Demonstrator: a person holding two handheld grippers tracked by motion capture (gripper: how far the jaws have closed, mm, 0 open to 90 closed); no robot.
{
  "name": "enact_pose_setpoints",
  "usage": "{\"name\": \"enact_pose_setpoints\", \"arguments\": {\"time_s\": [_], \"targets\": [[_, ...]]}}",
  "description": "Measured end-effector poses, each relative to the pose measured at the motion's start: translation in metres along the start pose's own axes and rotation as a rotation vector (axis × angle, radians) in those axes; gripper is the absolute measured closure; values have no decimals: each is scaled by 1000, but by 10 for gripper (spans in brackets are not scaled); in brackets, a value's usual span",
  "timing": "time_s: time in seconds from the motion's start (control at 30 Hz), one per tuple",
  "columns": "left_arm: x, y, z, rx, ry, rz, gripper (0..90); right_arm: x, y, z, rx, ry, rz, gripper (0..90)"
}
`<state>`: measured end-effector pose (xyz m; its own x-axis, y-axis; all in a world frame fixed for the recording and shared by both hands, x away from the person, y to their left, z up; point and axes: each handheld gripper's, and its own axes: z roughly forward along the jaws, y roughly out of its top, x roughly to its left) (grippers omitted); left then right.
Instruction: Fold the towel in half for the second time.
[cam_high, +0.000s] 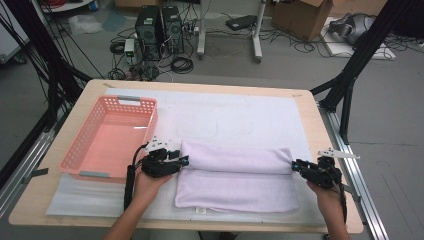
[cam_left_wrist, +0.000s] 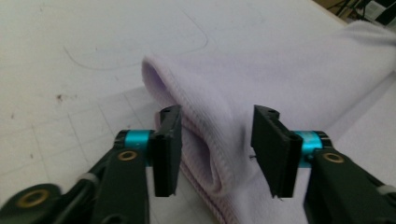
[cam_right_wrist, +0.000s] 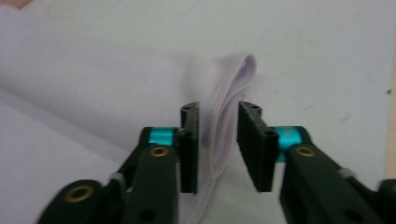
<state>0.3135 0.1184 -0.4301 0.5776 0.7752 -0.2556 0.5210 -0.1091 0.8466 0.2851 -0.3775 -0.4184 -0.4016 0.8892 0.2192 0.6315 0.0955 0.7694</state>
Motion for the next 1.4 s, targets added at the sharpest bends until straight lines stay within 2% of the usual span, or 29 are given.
{"name": "enact_pose_setpoints", "arguments": {"time_s": [0.07,0.13,0.3,0.4,0.43,0.47,0.5,0.53,0.57,0.6,0.67,0.8,1.0,1.17,1.4], "targets": [[2,7,3,-5,13,-5,417,0,8,-1,-28,-7,14,581],[4,14,9,-10,23,-11,392,0,17,2,-28,-25,2,527],[11,23,29,32,24,-36,393,1,39,28,33,-44,-10,494],[12,24,37,52,23,-44,437,-1,46,46,84,-66,-4,478],[13,23,40,59,20,-44,485,-2,47,50,103,-70,0,479],[13,22,41,75,22,-41,539,-3,47,55,121,-72,-1,493],[14,21,42,91,16,-39,616,-4,47,58,139,-75,-3,551],[14,20,43,104,10,-38,688,-6,46,60,155,-68,-8,625],[13,20,43,105,11,-33,748,-8,46,61,167,-60,3,729],[13,20,41,97,10,-22,812,-9,45,59,165,-52,-6,805],[11,22,35,69,-1,-13,846,-9,43,54,132,-51,-8,825],[7,23,21,15,-18,-2,851,-5,36,39,62,-51,-35,822],[-2,9,0,-34,-57,12,850,5,17,12,-86,-16,-44,817],[-8,-1,-18,-65,-77,36,846,15,2,-3,-117,-4,-77,814],[-19,-16,-34,-87,-117,71,842,22,-16,-25,-139,13,-89,804]]}}
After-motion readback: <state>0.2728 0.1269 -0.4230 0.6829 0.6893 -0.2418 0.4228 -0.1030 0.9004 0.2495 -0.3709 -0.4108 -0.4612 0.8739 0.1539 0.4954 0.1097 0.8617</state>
